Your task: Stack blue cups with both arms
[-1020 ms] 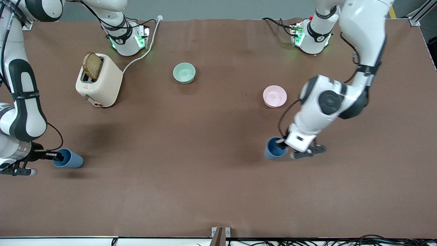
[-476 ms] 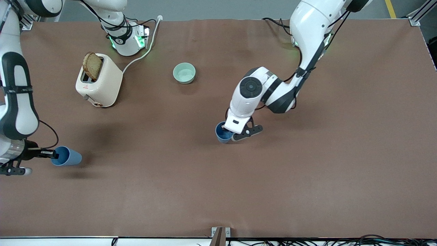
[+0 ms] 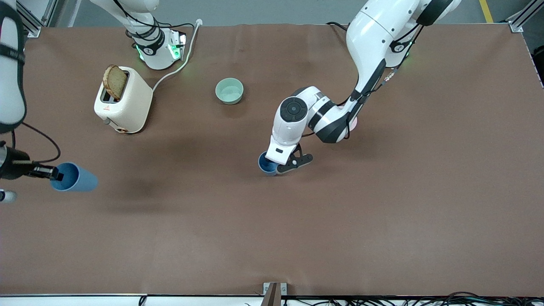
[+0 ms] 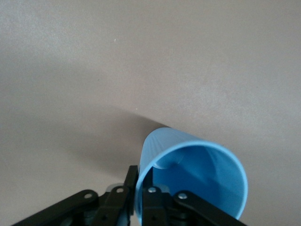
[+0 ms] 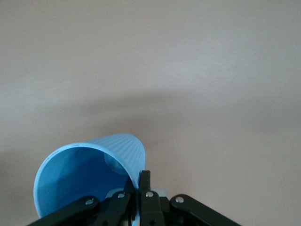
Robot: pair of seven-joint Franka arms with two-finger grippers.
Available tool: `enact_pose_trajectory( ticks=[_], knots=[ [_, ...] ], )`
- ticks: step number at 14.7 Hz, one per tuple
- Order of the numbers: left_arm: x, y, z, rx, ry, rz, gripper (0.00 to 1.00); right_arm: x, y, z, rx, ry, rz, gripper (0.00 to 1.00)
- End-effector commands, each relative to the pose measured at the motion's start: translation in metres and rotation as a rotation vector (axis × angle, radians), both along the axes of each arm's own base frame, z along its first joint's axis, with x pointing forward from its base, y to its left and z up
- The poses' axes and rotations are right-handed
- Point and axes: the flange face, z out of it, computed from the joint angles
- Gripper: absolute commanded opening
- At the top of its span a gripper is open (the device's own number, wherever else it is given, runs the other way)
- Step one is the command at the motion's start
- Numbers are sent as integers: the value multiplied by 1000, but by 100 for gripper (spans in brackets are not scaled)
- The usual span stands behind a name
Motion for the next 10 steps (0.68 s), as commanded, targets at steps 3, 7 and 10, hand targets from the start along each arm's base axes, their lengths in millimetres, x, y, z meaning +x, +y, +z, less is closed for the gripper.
enact_pose_trajectory(
  ticks=[3, 7, 10],
  knots=[
    [46, 31, 100, -7, -83, 64, 100, -25, 146, 41, -6, -17, -58, 2],
    [91, 138, 231, 40, -158, 30, 100, -48, 278, 39, 7, -26, -62, 1],
    [90, 217, 297, 125, -147, -85, 100, -65, 361, 11, 24, -19, -51, 1]
  ],
)
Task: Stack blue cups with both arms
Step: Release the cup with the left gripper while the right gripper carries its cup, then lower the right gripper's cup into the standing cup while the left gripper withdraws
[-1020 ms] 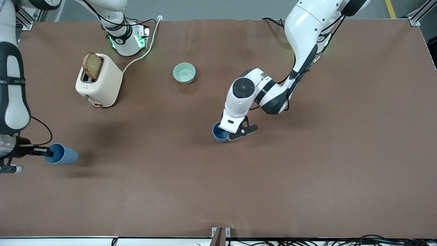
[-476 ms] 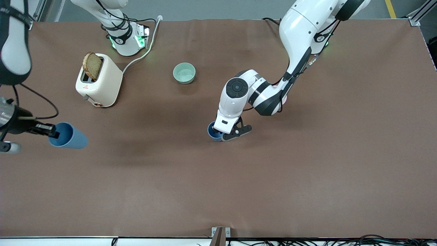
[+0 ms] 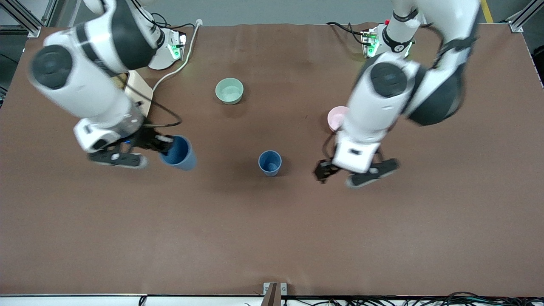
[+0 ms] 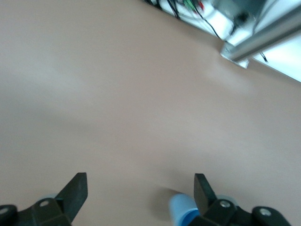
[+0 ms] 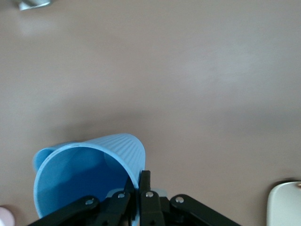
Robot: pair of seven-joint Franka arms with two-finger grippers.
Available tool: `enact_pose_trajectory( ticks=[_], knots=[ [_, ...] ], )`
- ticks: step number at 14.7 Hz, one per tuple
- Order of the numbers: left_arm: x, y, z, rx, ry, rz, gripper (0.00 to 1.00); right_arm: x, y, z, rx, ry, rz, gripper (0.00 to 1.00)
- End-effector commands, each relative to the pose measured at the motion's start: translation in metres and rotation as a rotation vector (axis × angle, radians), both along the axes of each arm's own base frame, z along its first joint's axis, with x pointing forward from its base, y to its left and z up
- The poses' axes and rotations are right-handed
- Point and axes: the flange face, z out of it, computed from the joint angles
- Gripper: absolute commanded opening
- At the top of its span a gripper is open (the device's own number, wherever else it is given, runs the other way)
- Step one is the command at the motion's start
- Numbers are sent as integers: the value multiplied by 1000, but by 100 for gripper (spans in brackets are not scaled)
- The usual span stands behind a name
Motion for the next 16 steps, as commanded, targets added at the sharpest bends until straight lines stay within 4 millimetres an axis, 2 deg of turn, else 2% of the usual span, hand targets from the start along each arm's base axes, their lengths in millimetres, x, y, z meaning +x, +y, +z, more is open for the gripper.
enact_pose_trajectory(
  ticks=[1, 3, 5, 7, 8, 9, 11, 14, 16],
  knots=[
    [-17, 56, 46, 95, 29, -104, 100, -9, 49, -27, 18, -2, -17, 1],
    [-25, 104, 77, 142, 62, -206, 100, -12, 83, -56, 39, 5, 7, 1],
    [-34, 133, 97, 165, 84, -266, 100, -19, 121, -84, 80, 4, 9, 1],
    [-43, 152, 111, 181, 103, -297, 100, -25, 148, -111, 89, -1, -3, 1],
    [-50, 163, 120, 171, 100, -311, 100, -23, 153, -121, 92, -6, -9, 1],
    [-60, 167, 117, 155, 117, -334, 100, -24, 160, -131, 94, -8, -12, 1],
    [-73, 187, 125, 157, 117, -336, 100, -33, 174, -139, 100, -2, -32, 1],
    [-92, 204, 129, 136, 122, -360, 100, -38, 186, -159, 95, 1, -21, 1],
    [-101, 212, 128, 134, 128, -368, 100, -42, 191, -163, 92, 6, -13, 1]
  ],
)
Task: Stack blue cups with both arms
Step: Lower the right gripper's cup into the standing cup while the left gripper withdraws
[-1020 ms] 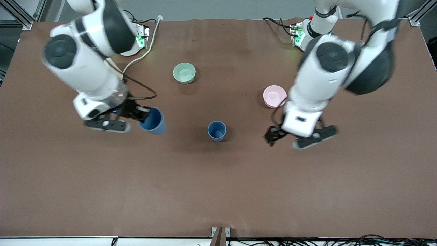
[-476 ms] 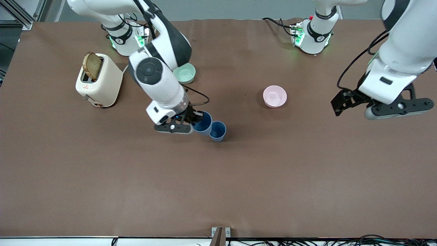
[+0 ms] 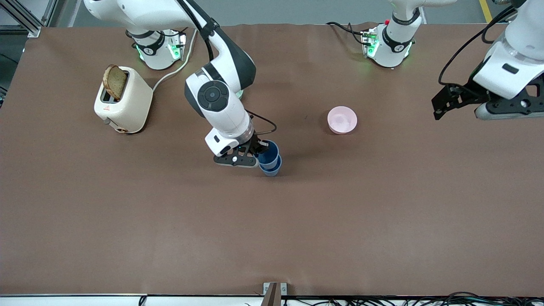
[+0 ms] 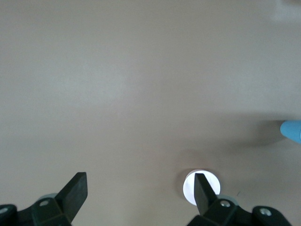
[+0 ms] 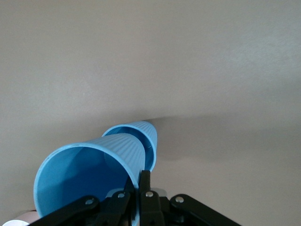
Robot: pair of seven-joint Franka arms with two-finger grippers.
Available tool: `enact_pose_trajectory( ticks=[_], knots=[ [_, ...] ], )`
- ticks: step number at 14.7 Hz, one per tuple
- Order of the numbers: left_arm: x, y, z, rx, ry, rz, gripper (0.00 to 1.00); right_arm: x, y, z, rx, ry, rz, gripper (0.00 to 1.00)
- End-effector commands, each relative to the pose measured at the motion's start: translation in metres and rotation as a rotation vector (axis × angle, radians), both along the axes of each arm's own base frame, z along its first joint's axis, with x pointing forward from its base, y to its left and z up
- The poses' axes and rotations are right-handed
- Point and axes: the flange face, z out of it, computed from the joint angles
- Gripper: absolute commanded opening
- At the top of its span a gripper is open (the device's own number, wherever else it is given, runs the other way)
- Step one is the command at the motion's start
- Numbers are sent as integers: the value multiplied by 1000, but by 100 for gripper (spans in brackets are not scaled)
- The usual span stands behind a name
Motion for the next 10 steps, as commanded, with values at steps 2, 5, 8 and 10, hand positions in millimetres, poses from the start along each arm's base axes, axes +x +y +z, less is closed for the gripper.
enact_pose_trajectory(
  ticks=[2, 5, 8, 10],
  knots=[
    [-28, 12, -1, -5, 12, -11, 100, -5, 6, -8, 0, 8, -15, 1],
    [-26, 12, -1, -5, 12, -17, 100, -6, 8, -21, -10, 13, -7, 3],
    [-25, 12, -1, -5, 12, -19, 100, -8, 10, -28, -18, 20, 1, 7],
    [-24, 12, -3, -5, 15, -19, 100, -9, 12, -35, -20, 22, 3, 8]
  ],
)
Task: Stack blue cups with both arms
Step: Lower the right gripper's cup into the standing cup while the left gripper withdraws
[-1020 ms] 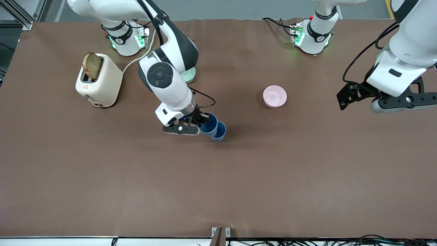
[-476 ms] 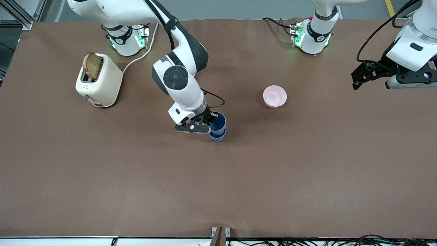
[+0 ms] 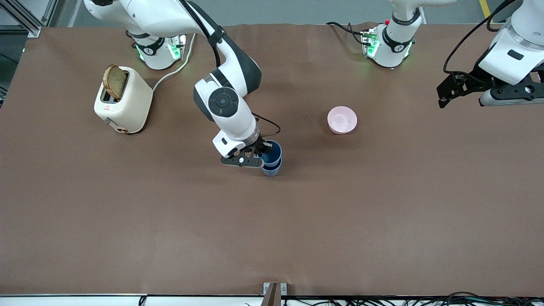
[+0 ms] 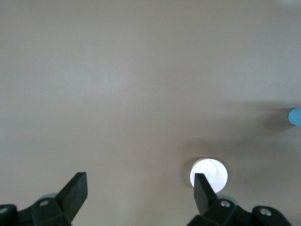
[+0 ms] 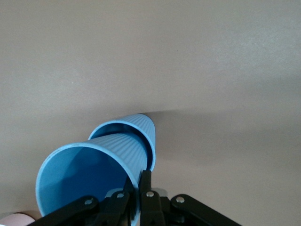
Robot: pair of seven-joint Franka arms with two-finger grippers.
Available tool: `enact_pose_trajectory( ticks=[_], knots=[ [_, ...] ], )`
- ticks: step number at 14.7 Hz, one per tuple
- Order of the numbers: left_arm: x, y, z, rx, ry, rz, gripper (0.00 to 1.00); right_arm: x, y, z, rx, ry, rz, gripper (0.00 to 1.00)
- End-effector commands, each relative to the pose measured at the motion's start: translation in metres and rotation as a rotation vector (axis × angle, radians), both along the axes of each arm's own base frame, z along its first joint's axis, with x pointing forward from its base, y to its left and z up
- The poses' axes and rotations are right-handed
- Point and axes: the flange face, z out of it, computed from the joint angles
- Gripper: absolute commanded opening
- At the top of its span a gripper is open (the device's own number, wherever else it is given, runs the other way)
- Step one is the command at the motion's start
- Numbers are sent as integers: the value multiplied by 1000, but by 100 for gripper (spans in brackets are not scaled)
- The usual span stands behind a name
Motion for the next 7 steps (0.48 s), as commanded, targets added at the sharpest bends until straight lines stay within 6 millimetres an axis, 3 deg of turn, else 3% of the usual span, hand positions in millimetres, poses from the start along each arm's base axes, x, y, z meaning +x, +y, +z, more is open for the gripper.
enact_pose_trajectory(
  ticks=[1, 4, 7],
  knots=[
    [-4, 2, 1, -14, -1, -16, 100, -4, 6, -7, 3, -8, -3, 8],
    [-5, 3, 1, -13, 8, -14, 100, -2, 7, -28, 8, -25, -7, 9],
    [-4, 2, 0, -15, 9, -16, 100, 0, 1, -30, -3, -14, -11, 29]
  ],
)
